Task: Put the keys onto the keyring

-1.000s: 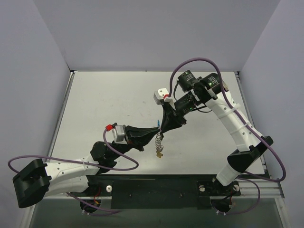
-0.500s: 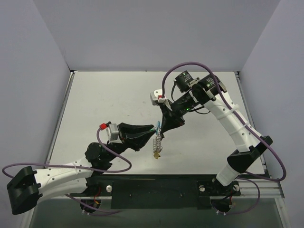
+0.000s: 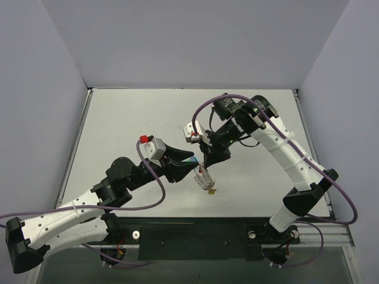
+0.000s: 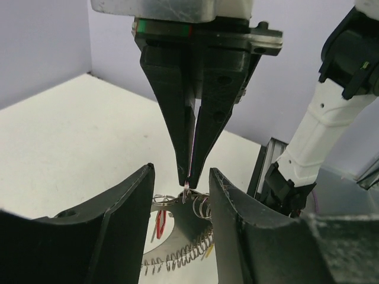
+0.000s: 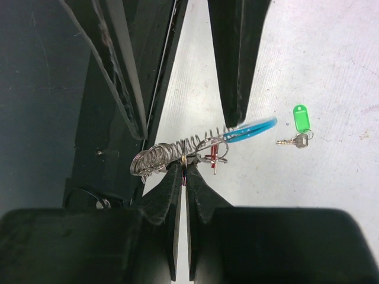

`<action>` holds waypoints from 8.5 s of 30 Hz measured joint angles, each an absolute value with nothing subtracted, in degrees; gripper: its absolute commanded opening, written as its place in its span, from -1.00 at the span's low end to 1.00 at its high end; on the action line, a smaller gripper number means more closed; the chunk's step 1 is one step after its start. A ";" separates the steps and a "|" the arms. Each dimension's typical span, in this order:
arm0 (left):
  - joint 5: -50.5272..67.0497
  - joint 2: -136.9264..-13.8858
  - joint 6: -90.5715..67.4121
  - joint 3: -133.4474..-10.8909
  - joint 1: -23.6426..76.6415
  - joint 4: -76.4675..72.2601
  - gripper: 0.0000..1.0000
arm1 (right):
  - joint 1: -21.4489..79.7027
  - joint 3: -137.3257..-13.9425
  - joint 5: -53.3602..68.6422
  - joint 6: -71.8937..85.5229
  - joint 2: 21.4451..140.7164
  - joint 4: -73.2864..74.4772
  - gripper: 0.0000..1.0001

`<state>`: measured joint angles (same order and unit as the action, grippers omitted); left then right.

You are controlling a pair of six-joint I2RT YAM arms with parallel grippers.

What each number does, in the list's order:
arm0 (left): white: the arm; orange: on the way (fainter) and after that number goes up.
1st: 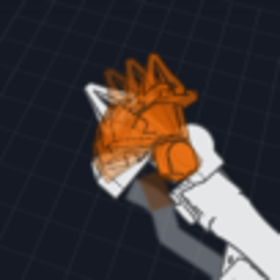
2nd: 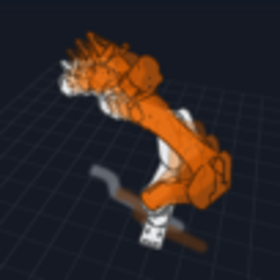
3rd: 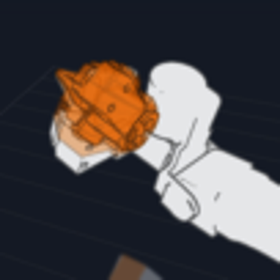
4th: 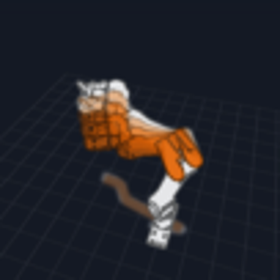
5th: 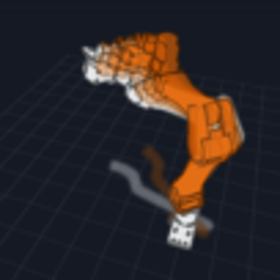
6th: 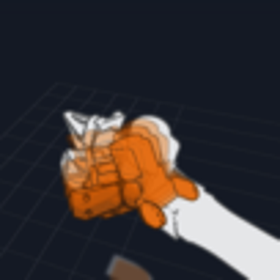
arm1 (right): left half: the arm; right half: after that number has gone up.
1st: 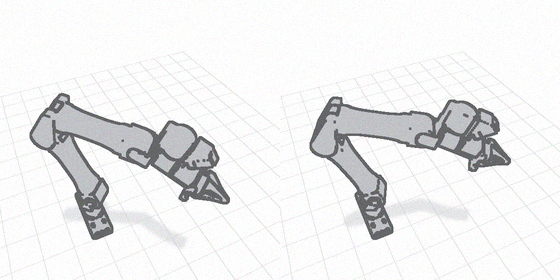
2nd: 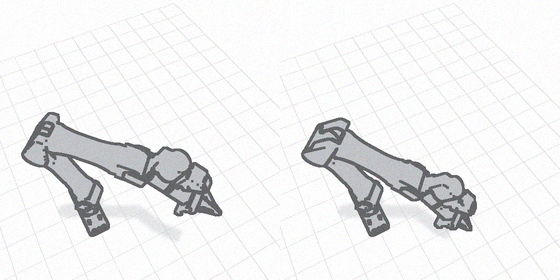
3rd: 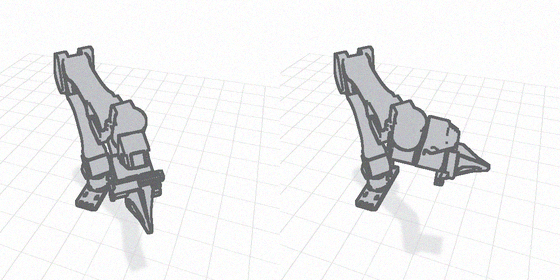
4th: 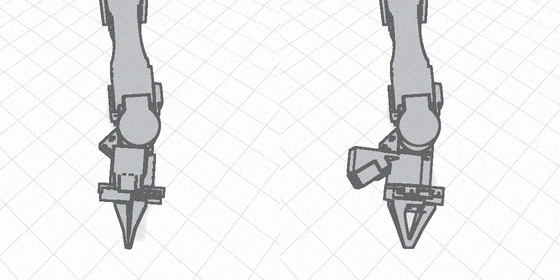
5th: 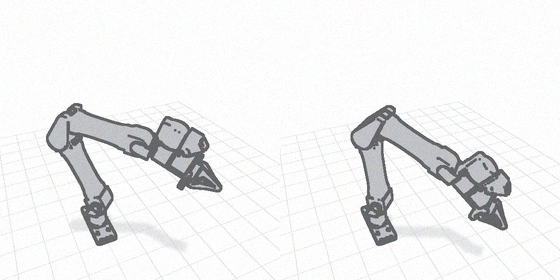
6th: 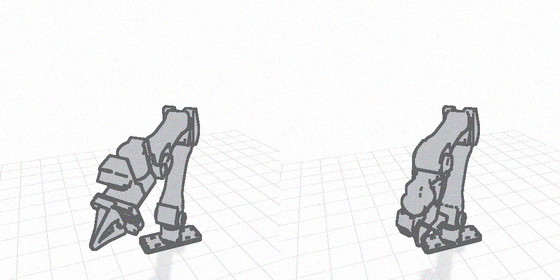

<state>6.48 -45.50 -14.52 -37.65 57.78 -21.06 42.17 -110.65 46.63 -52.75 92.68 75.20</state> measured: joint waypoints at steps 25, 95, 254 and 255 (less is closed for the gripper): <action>14.33 -53.84 -15.68 -40.16 56.03 -17.67 -0.46 | 42.48 -110.65 45.63 -53.63 92.68 75.26 -1.00; 13.98 -51.79 -17.58 -36.03 55.86 -23.55 -1.00 | 40.91 -110.61 48.64 -52.56 92.66 76.05 -0.26; 14.50 -74.28 -32.71 -50.50 38.30 -18.76 -1.00 | -5.87 -63.61 52.80 -10.83 63.46 35.62 -0.06; 14.26 -77.69 -33.43 -52.58 38.52 -19.05 -1.00 | -7.84 -62.43 52.75 -10.83 62.67 35.20 -0.07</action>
<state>14.26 -77.69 -33.43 -52.58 38.52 -19.05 -7.84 -62.43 52.75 -10.83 62.67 35.20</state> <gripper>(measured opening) 0.017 0.468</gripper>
